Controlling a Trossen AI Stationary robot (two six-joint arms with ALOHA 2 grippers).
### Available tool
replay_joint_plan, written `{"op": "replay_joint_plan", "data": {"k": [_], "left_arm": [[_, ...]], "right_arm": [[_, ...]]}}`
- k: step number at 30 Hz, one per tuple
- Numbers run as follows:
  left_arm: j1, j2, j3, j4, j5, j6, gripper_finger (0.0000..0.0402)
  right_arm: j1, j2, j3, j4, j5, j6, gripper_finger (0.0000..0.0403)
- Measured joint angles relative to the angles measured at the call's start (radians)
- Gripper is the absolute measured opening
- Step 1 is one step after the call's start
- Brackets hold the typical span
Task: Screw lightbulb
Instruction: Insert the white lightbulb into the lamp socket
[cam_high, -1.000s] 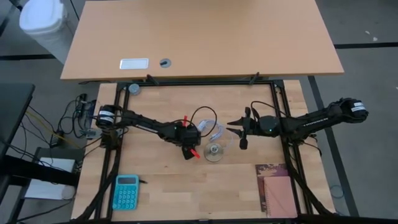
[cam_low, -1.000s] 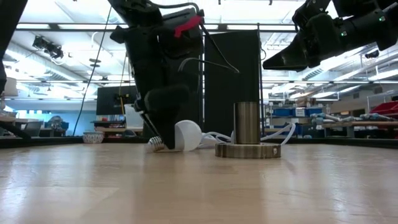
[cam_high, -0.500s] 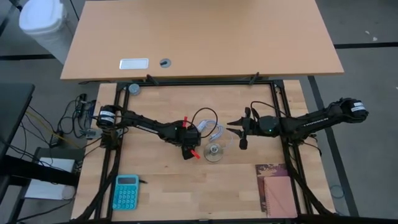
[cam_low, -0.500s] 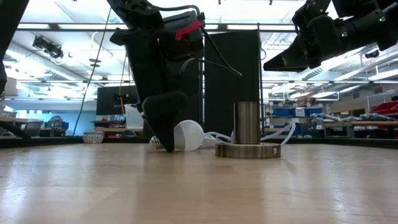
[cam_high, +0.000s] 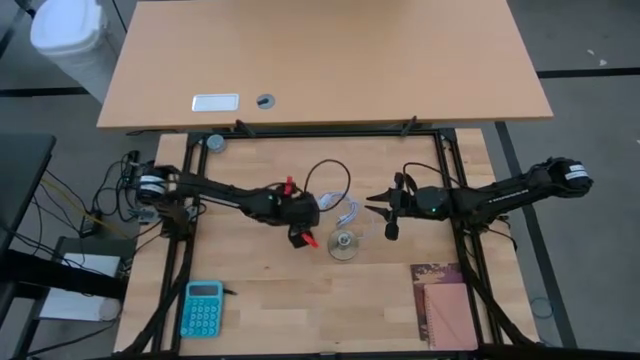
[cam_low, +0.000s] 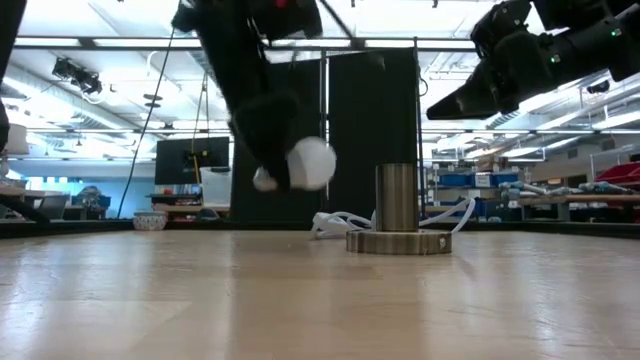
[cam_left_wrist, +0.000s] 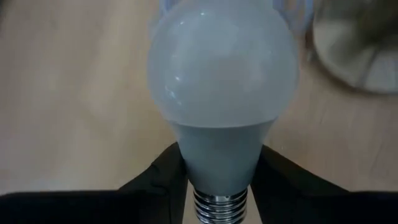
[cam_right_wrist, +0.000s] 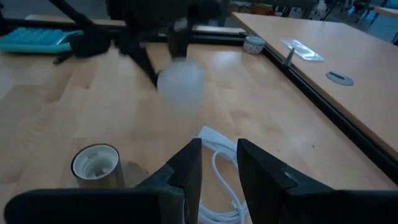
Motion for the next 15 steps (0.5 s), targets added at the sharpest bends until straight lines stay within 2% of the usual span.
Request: {"op": "replay_joint_plan", "data": {"k": [3, 7, 11, 15], "left_arm": [[0.000, -0.060, 0.000, 0.077, -0.041, 0.098, 0.0148], [0.000, -0.102, -0.002, 0.280, -0.040, 0.242, 0.0149], [0.000, -0.114, -0.058, 0.560, 0.072, 0.328, 0.0149], [-0.001, -0.110, -0.178, 0.867, 0.201, 0.333, 0.0149]], "right_arm": [[0.000, -0.012, 0.000, 0.018, 0.000, 0.009, 0.0101], [0.016, -0.030, 0.000, 0.084, -0.012, 0.027, 0.0101], [0.049, -0.059, 0.000, 0.094, -0.003, 0.085, 0.0101], [0.099, -0.100, 0.000, 0.083, 0.049, 0.135, 0.0101]]}}
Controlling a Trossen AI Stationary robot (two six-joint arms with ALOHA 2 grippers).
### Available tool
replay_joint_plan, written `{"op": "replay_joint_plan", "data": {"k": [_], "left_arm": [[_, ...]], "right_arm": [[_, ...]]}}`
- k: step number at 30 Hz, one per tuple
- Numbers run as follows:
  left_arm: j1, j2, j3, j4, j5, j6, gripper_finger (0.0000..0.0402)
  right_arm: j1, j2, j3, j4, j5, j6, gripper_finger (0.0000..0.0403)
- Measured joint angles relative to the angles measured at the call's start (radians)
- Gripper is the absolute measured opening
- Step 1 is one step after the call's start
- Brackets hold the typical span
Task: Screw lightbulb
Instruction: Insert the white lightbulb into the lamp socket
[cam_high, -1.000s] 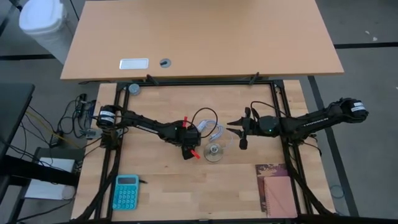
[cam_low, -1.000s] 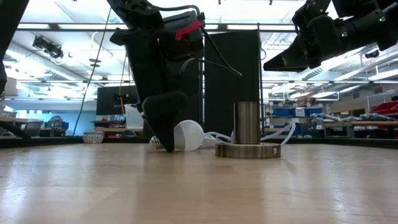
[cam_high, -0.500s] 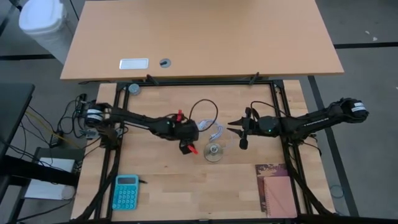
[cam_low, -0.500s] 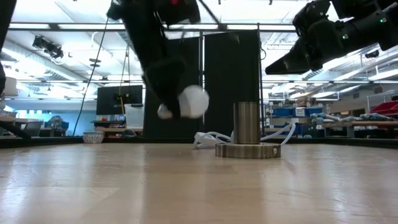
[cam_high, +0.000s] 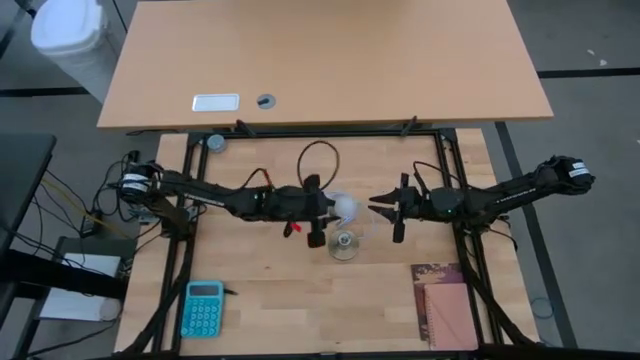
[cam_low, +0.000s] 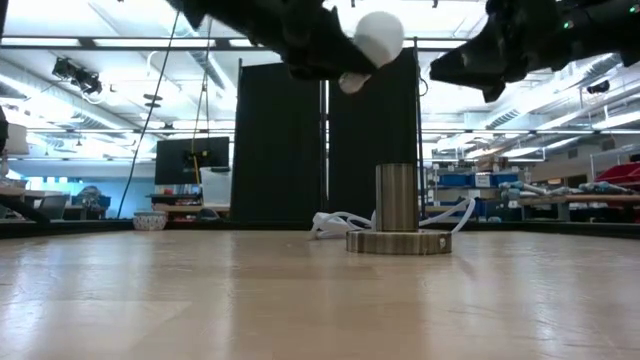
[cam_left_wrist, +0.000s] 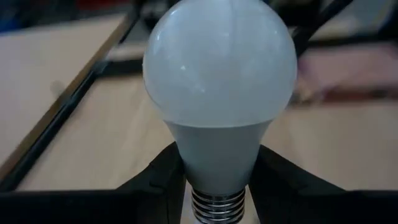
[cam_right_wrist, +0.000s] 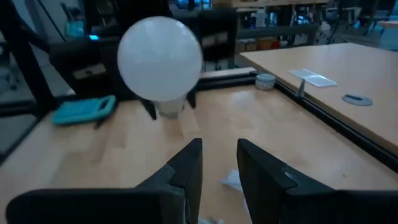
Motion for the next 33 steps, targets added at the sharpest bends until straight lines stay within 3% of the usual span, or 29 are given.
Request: {"op": "replay_joint_plan", "data": {"k": [8, 13, 20, 33], "left_arm": [[-0.008, 0.039, -0.291, 0.651, 0.041, -0.112, 0.0149], [-0.039, 0.167, -0.326, 0.892, 0.042, -0.181, 0.0149], [-0.079, 0.339, -0.291, 1.098, 0.002, -0.168, 0.0149], [-0.102, 0.508, -0.175, 1.136, -0.037, -0.131, 0.0149]], "right_arm": [[0.103, -0.041, 0.012, -0.007, 0.056, 0.042, 0.0101], [0.114, 0.041, 0.091, -0.076, 0.078, 0.066, 0.0101], [0.146, 0.115, 0.154, -0.077, 0.079, 0.047, 0.0101], [0.215, 0.166, 0.159, -0.037, 0.186, 0.049, 0.0101]]}}
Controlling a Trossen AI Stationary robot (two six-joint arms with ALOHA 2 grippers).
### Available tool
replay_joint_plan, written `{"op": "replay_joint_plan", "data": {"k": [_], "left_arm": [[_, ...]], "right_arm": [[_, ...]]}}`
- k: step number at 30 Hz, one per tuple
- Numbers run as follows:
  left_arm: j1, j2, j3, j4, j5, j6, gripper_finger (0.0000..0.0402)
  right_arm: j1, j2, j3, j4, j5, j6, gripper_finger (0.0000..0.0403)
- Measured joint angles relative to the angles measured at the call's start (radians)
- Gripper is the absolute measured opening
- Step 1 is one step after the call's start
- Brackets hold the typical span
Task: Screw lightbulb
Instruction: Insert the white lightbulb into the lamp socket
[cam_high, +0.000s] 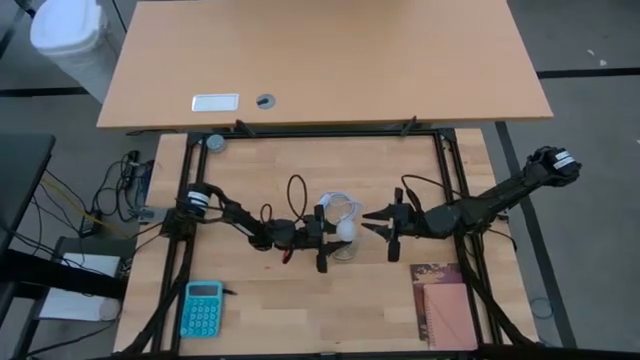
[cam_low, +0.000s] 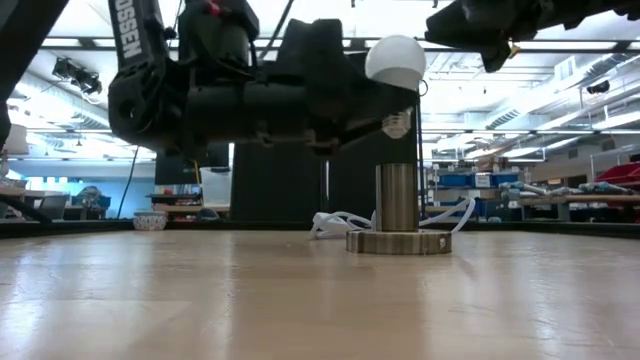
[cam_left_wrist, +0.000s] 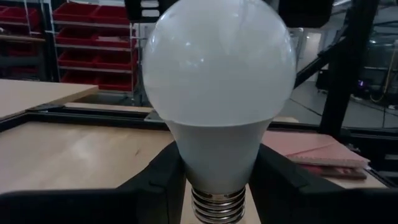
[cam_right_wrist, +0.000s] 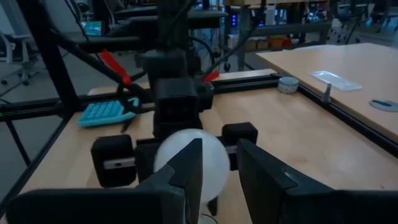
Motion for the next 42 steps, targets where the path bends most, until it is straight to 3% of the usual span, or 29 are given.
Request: {"op": "replay_joint_plan", "data": {"k": [25, 31, 42], "left_arm": [[0.000, 0.027, 0.012, -0.170, -0.054, 0.023, 0.0149], [0.000, 0.025, 0.013, -0.186, -0.054, 0.024, 0.0149], [0.000, 0.026, 0.013, -0.194, -0.055, 0.018, 0.0149]], "right_arm": [[0.011, 0.007, 0.000, 0.001, 0.004, -0.021, 0.0101], [0.011, 0.013, 0.000, 0.002, -0.092, -0.050, 0.0103], [-0.027, 0.072, 0.000, -0.032, -0.115, -0.037, 0.0175]]}}
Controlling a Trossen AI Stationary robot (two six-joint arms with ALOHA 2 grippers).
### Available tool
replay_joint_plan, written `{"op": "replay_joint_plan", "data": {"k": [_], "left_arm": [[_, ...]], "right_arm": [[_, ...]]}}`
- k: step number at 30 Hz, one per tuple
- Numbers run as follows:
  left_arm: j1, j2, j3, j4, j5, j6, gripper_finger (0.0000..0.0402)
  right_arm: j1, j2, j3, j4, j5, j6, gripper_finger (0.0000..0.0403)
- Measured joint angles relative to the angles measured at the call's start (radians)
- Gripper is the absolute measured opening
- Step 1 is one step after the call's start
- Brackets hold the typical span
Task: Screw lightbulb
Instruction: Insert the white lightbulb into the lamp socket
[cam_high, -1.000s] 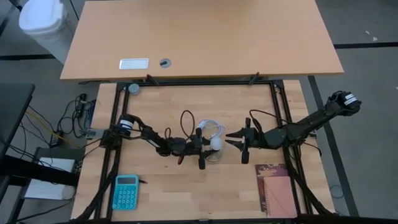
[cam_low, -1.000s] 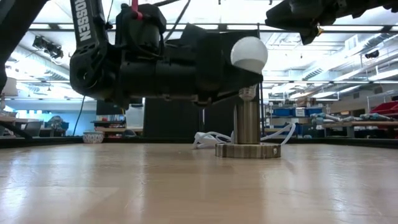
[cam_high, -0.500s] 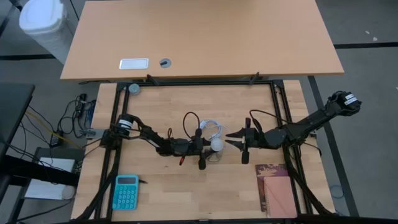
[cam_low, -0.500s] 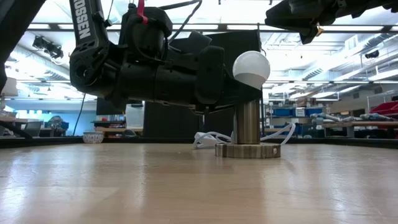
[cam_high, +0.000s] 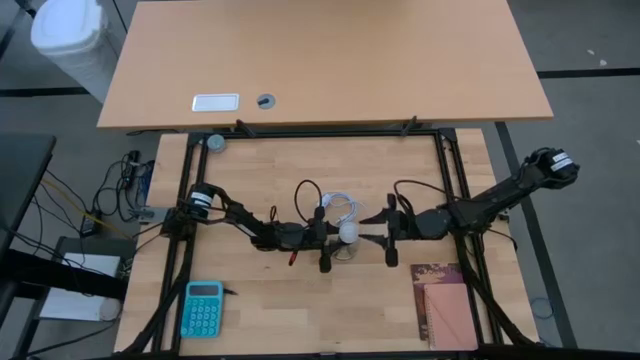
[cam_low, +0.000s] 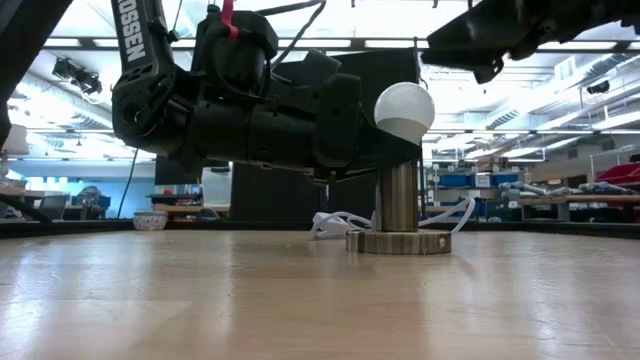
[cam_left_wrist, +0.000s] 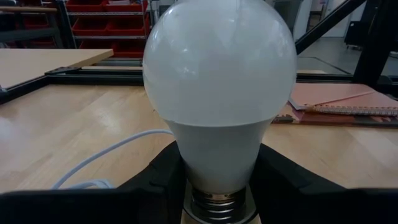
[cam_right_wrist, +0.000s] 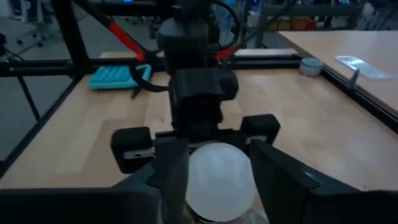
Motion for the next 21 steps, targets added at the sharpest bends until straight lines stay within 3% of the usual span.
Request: {"op": "replay_joint_plan", "data": {"k": [13, 18, 21], "left_arm": [[0.000, 0.002, -0.001, -0.001, 0.000, -0.002, 0.0167], [0.000, 0.003, -0.002, -0.001, 0.000, -0.002, 0.0167], [0.000, 0.003, -0.002, -0.001, 0.000, -0.002, 0.0167]], "right_arm": [[-0.092, 0.112, 0.041, -0.017, -0.145, -0.008, 0.0265], [-0.117, 0.144, 0.225, -0.373, -0.171, 0.005, 0.0279], [-0.128, 0.164, 0.325, -0.501, -0.223, 0.001, 0.0282]]}}
